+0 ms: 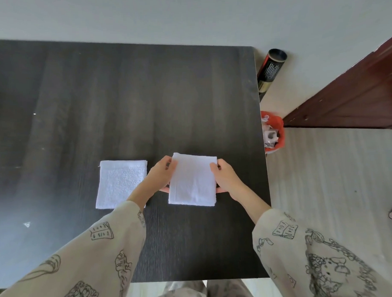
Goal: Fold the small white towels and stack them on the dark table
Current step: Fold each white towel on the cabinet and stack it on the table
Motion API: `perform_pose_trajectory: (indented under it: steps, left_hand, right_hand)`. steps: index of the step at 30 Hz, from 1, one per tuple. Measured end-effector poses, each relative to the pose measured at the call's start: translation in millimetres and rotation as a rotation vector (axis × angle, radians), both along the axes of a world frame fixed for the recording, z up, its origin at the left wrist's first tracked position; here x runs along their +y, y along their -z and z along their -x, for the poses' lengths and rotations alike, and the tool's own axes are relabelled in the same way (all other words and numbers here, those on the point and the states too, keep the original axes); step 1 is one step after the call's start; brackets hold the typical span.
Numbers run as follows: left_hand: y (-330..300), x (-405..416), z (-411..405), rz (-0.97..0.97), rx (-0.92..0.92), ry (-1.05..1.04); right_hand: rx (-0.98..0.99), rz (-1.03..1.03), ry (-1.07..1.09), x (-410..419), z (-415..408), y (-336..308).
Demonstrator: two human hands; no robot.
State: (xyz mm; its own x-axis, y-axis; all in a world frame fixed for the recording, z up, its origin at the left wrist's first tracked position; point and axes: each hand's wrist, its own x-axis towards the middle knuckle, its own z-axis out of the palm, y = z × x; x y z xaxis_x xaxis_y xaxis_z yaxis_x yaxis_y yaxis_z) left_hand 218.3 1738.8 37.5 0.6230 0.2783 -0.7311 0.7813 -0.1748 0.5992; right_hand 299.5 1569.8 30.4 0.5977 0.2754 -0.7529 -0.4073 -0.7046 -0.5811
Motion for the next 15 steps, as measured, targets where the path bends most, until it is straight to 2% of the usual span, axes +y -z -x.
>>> perform_pose_trajectory:
  steps: [6,15]
  left_hand:
    - [4.0,2.2,-0.8,-0.072,0.016,0.071]
    - [5.8,2.2,0.8,-0.067,0.041,0.124]
  right_hand:
    - [0.006,0.022,-0.026,2.0,-2.1,2.5]
    - [0.004,0.071,-0.052,1.8,-2.3,7.2]
